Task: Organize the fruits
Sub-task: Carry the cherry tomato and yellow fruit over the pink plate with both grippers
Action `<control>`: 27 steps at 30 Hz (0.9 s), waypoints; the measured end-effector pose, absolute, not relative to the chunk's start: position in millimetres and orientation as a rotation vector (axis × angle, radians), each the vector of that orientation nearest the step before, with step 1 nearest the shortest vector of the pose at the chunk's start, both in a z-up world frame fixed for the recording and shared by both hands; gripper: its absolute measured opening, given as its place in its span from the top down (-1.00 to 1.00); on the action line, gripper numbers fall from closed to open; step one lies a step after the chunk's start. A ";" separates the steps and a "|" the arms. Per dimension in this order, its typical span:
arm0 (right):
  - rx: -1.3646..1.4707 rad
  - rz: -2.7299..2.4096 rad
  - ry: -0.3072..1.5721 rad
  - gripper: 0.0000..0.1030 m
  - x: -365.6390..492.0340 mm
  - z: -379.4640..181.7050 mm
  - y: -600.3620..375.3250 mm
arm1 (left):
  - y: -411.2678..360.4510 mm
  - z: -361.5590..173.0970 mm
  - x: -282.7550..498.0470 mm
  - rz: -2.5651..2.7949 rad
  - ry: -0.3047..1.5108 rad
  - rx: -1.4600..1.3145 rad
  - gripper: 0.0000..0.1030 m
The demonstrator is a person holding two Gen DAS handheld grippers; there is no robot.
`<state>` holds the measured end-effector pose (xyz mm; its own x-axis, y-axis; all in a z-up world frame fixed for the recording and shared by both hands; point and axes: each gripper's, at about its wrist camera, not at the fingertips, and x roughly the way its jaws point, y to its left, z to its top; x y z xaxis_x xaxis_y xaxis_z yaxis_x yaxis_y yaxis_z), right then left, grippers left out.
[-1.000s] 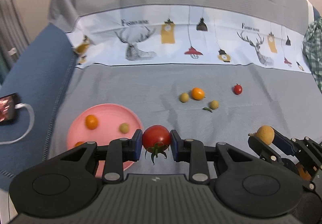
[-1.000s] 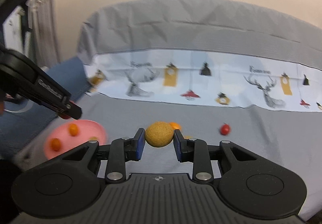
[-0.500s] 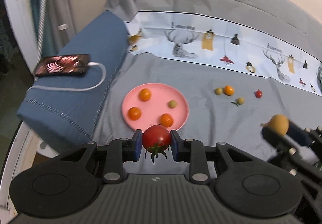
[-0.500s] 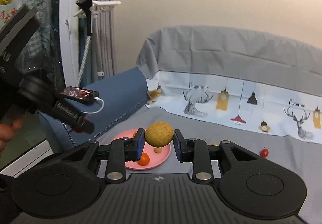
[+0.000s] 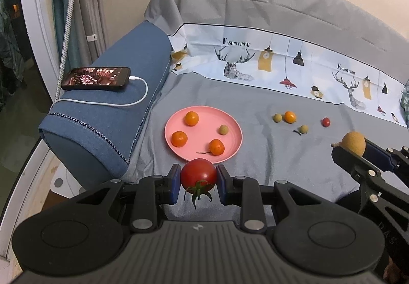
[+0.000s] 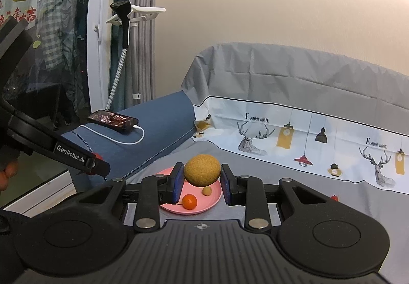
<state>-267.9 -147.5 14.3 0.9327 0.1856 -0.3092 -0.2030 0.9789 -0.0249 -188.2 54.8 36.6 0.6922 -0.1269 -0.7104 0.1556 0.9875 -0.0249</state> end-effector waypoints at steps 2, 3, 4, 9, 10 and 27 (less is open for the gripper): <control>-0.060 0.198 0.311 0.39 -268.2 14.6 -147.2 | 55.3 36.5 -188.4 -0.160 0.789 0.034 0.37; -0.063 0.198 0.312 0.39 -268.4 15.0 -146.9 | 55.5 36.2 -188.2 -0.161 0.789 0.033 0.37; -0.064 0.197 0.313 0.38 -268.4 14.9 -146.4 | 55.6 36.0 -188.3 -0.163 0.788 0.032 0.37; -0.067 0.201 0.324 0.39 -265.4 13.9 -145.7 | 55.5 34.3 -186.7 -0.166 0.787 0.037 0.37; -0.066 0.201 0.326 0.39 -264.5 13.7 -146.0 | 55.2 33.9 -185.9 -0.165 0.789 0.037 0.37; -0.054 0.201 0.405 0.39 -241.9 -0.6 -146.1 | 51.6 18.4 -157.9 -0.181 0.841 0.043 0.37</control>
